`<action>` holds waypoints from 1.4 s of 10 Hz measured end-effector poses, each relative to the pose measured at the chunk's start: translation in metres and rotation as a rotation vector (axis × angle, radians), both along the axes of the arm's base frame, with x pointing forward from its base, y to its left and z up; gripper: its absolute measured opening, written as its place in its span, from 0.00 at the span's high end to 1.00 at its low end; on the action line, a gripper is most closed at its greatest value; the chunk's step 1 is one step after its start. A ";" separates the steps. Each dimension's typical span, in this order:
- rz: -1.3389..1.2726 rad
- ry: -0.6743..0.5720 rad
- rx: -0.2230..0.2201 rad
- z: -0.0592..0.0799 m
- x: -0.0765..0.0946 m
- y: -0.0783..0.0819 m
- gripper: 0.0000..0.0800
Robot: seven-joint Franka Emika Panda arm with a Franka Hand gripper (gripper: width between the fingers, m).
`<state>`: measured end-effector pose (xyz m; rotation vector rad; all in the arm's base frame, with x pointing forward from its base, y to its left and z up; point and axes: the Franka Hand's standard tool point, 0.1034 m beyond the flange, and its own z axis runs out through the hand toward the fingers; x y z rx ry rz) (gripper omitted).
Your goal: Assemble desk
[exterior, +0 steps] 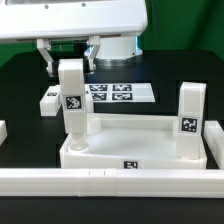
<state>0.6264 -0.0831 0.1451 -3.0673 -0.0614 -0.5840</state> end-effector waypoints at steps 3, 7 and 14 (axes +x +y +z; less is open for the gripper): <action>0.001 0.008 -0.004 -0.007 -0.001 0.000 0.64; 0.001 0.011 -0.006 -0.011 0.001 -0.001 0.64; -0.009 -0.032 -0.053 -0.020 -0.004 -0.003 0.64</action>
Offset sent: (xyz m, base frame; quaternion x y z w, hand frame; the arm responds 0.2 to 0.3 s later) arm 0.0075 -0.0038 -0.0025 -0.0071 0.0077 -0.0171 0.9998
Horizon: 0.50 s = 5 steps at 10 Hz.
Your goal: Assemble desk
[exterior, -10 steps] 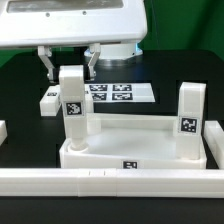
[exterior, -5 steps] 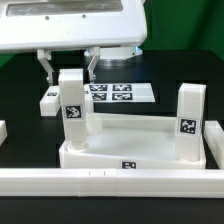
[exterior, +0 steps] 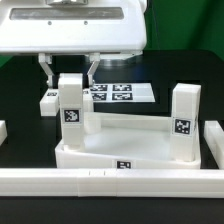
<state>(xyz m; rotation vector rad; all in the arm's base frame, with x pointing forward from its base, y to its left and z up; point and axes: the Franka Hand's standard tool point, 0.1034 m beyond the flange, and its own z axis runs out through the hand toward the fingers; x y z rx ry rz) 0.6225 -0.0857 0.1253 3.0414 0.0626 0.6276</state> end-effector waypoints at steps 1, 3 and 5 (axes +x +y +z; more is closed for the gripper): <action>-0.003 -0.017 -0.015 0.000 -0.001 0.000 0.64; -0.010 -0.055 -0.050 -0.001 -0.006 -0.002 0.64; -0.010 -0.054 -0.048 -0.001 -0.006 -0.002 0.54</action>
Offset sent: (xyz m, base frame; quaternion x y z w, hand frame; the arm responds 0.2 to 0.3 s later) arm 0.0000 0.0000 0.0000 0.0000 0.0000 0.0000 1.0000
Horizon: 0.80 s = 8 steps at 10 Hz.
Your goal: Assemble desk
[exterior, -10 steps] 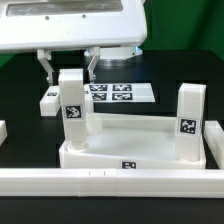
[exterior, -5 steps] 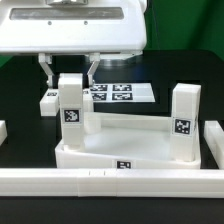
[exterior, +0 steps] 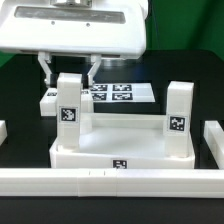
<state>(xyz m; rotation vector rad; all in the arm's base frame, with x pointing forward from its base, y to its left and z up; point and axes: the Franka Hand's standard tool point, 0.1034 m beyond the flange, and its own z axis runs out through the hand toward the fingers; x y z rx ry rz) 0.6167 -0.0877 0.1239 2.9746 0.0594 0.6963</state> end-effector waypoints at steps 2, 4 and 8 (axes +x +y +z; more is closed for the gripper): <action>0.000 0.000 0.000 0.000 0.000 0.000 0.37; -0.002 0.010 0.007 -0.002 -0.001 0.001 0.23; -0.008 0.023 0.027 0.009 -0.002 -0.004 0.19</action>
Offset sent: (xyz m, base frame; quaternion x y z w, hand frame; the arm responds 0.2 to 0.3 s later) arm 0.0013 -0.0014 -0.0039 -0.0043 -0.0275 -0.0085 0.9996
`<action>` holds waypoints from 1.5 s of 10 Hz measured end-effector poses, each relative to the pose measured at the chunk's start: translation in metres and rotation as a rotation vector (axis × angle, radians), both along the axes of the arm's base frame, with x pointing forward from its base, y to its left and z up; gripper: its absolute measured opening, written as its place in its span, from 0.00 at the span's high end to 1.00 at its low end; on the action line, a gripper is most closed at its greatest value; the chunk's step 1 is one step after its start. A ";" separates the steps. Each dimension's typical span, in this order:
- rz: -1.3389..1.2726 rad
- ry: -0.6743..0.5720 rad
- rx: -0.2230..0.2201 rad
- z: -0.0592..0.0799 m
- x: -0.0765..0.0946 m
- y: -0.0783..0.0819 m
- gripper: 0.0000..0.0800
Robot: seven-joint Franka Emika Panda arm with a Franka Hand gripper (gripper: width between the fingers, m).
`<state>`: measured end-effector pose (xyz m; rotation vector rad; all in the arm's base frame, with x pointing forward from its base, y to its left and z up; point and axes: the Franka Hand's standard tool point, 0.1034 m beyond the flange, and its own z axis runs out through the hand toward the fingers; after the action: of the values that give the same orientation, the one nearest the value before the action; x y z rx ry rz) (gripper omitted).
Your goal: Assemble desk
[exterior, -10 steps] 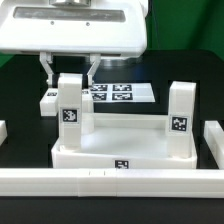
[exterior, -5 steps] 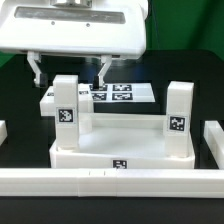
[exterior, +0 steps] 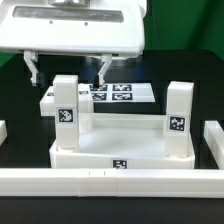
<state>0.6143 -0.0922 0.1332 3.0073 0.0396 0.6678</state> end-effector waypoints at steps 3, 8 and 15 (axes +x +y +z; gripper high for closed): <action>0.002 0.030 0.034 0.017 -0.002 -0.005 0.19; 0.018 0.286 0.104 0.003 -0.010 0.004 0.19; 0.072 0.479 0.041 -0.005 0.004 -0.007 0.19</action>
Offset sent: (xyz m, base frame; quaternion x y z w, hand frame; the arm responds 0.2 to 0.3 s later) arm 0.0000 0.0000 0.0000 0.0000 -0.0650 0.0000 0.9979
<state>0.6181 -0.0988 0.1279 3.1394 0.1569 -0.0619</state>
